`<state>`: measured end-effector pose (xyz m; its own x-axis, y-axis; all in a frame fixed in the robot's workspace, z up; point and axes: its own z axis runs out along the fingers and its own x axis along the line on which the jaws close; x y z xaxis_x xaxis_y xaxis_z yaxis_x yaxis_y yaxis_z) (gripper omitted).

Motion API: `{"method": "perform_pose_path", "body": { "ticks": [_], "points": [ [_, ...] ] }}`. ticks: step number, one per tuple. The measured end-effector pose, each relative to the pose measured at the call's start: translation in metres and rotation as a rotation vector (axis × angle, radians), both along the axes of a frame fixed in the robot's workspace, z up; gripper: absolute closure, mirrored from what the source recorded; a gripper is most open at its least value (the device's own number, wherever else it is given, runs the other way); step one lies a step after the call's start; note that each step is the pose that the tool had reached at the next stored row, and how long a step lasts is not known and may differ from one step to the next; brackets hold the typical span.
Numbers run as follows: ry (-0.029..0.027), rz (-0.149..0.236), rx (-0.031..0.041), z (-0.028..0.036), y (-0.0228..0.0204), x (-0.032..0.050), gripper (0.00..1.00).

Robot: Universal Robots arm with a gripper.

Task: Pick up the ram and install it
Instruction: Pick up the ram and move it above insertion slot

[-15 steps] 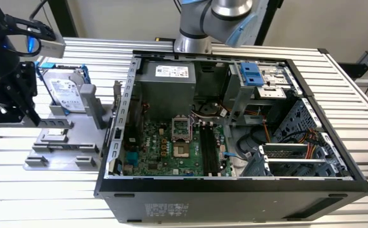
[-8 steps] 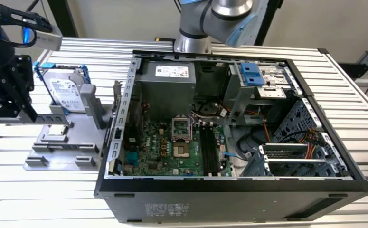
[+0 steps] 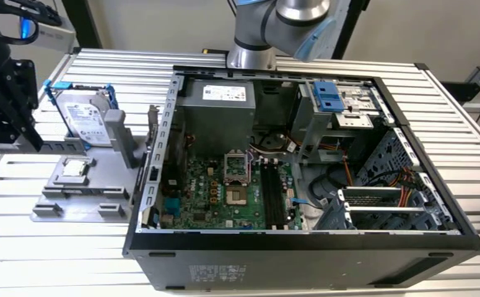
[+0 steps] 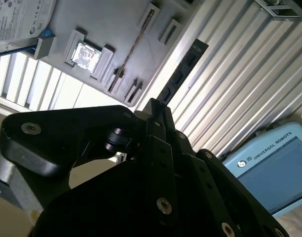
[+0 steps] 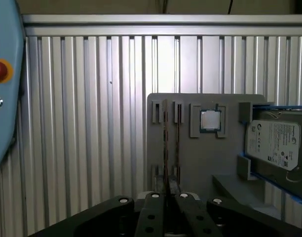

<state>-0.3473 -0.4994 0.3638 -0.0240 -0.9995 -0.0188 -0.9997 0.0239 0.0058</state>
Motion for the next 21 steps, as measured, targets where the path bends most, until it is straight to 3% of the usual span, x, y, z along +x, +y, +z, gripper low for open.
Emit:
{"method": "perform_pose_path", "body": {
  "ticks": [13, 21],
  "points": [
    [-0.0001, 0.0, 0.0001, 0.0204, 0.0, 0.0, 1.0],
    [-0.0007, 0.0, 0.0001, 0.027, 0.0, 0.0, 1.0]
  ]
}}
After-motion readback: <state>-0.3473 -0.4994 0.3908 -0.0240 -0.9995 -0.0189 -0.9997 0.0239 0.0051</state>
